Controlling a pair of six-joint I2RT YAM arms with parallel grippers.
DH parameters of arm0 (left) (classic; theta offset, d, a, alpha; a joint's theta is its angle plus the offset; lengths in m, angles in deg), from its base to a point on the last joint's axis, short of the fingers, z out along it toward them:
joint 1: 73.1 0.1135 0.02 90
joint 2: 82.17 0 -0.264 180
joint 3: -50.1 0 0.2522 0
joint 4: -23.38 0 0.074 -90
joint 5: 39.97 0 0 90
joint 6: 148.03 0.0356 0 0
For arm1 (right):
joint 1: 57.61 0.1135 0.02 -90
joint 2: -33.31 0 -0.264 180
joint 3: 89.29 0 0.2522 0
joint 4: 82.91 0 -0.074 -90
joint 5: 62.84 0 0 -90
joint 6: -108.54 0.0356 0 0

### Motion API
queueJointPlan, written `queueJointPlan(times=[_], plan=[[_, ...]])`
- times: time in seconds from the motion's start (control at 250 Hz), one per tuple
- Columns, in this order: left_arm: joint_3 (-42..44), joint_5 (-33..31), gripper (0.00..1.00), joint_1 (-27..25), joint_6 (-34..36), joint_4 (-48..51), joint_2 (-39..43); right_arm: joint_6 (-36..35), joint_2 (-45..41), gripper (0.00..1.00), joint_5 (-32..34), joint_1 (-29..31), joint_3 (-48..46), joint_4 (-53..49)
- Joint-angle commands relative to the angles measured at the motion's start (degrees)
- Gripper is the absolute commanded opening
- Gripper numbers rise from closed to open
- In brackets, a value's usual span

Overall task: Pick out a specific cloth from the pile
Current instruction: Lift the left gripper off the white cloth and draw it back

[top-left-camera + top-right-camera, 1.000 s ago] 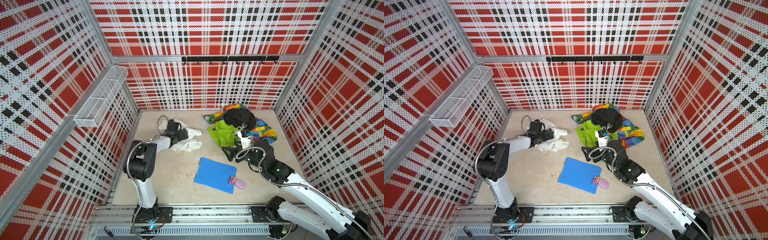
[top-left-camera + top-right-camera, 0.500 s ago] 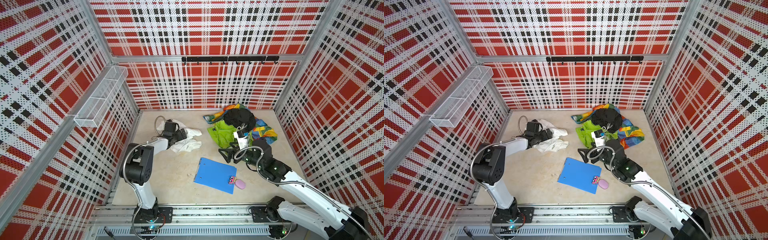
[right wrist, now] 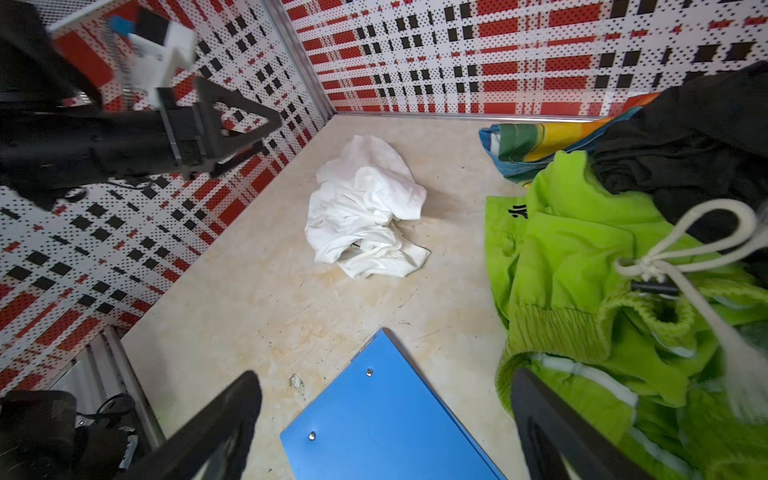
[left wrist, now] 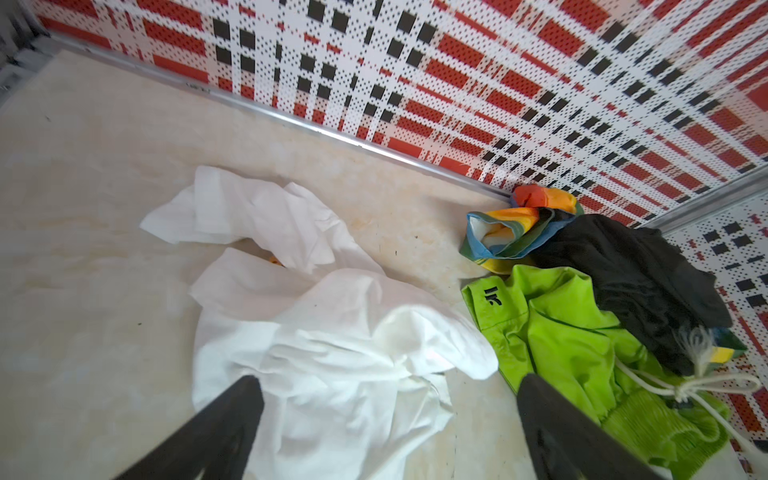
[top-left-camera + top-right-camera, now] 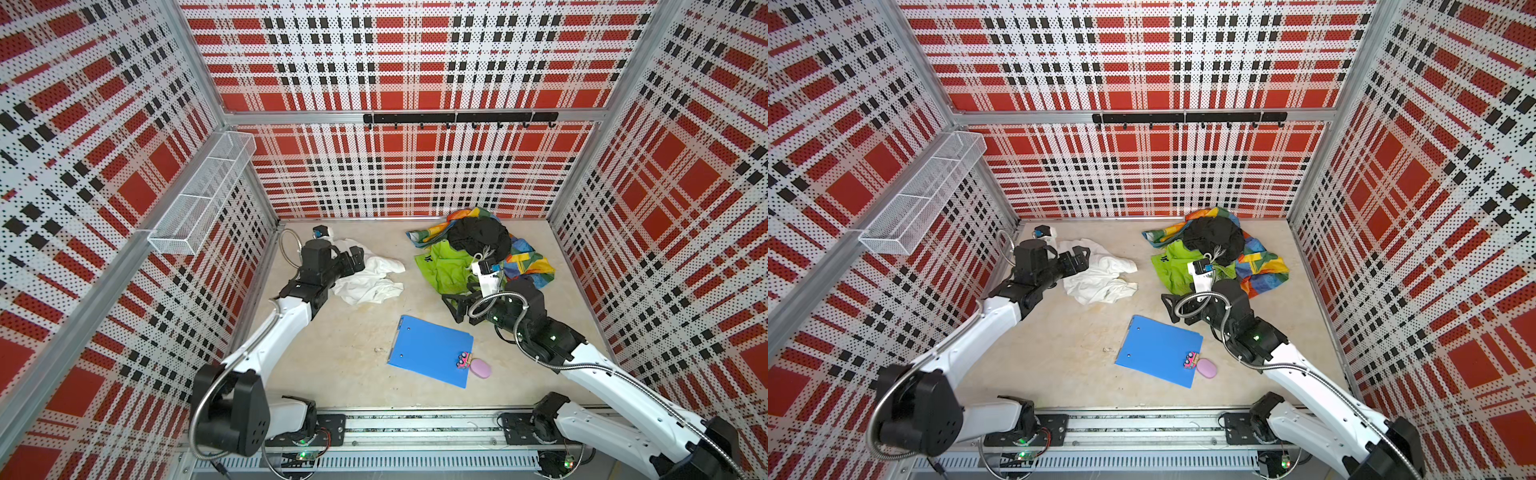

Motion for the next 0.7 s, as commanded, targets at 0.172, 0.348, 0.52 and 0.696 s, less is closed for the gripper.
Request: queueJointPlan(times=[0.172,0.348,0.52,0.696], plan=[[12.87,-3.38,0.99,5.68,0.84,-4.72,13.20,-3.45,-0.74,1.00,6.10,-0.66,2.94,-2.58],[17.51,-7.68,0.99,8.80,3.66,-7.26,14.10,-3.55,-1.52,1.00,8.68,-1.65,2.31,-4.19],[24.54,-9.22,0.99,10.52,9.72,-19.24,13.85,-3.06,-1.62,1.00,14.72,-2.05,1.80,-7.00],[32.81,-10.04,0.99,10.57,16.75,-36.88,11.74,-2.59,-2.13,1.00,18.68,-2.35,1.77,-9.33]])
